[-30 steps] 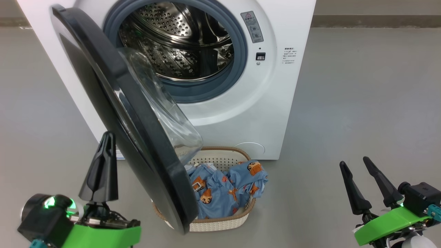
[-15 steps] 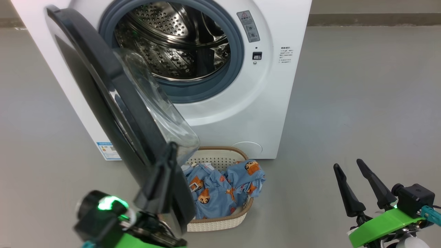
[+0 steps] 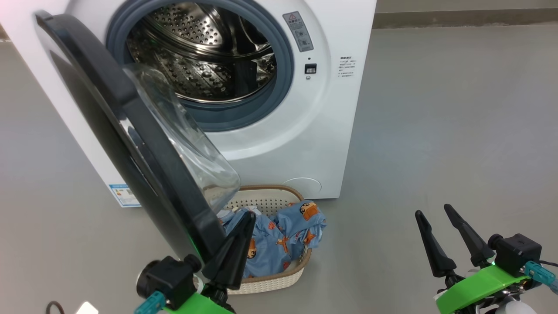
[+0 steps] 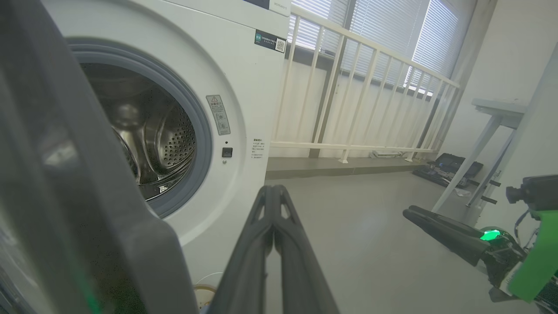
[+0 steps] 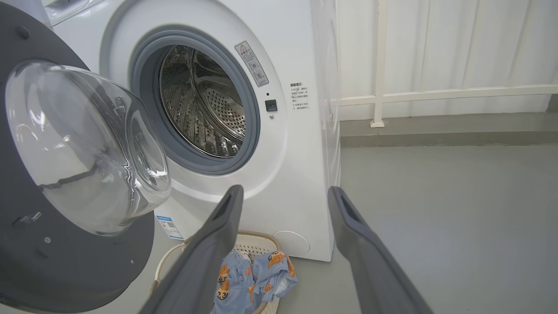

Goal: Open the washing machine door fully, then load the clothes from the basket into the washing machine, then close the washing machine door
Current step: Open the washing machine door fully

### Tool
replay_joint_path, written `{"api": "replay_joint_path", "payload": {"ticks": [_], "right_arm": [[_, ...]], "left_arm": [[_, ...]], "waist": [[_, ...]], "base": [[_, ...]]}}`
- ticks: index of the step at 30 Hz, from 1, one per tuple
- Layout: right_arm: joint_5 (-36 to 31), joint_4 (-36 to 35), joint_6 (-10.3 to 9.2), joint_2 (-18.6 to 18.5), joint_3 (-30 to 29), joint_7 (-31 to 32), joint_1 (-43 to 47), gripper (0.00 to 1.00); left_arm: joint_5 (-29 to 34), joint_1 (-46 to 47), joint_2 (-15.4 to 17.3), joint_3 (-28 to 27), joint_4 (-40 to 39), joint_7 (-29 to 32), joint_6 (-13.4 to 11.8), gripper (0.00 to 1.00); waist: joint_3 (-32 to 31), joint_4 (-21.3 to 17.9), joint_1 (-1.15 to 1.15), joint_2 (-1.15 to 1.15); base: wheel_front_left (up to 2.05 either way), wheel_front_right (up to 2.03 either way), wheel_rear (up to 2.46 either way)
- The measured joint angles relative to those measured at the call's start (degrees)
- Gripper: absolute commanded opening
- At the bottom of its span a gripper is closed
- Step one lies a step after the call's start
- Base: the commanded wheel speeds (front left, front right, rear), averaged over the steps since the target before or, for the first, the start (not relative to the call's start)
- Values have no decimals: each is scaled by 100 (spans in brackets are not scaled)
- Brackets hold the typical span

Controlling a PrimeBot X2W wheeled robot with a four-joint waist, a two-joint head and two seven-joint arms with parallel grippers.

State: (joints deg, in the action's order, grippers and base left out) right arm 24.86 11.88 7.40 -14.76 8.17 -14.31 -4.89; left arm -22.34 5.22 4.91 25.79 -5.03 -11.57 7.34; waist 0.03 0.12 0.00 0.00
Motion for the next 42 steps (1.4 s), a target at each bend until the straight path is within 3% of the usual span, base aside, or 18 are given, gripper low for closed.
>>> {"api": "replay_joint_path", "payload": {"ticks": [18, 30, 42], "right_arm": [[7, 52, 0, 24, 42, 0, -49, 100], [41, 120, 0, 127, 35, 0, -51, 100], [42, 158, 0, 194, 15, 0, -51, 100]], "left_arm": [[-346, 87, -21, -14, 1317, -12, -53, 0], [-364, 62, -44, 35, 1293, -52, -52, 0], [-358, -125, 324, -74, 1050, 49, -280, 0]], "waist": [[0, 10, 0, 0], [16, 494, 0, 0], [13, 1142, 0, 0]], "base": [[0, 0, 0], [0, 0, 0], [0, 0, 0]]}}
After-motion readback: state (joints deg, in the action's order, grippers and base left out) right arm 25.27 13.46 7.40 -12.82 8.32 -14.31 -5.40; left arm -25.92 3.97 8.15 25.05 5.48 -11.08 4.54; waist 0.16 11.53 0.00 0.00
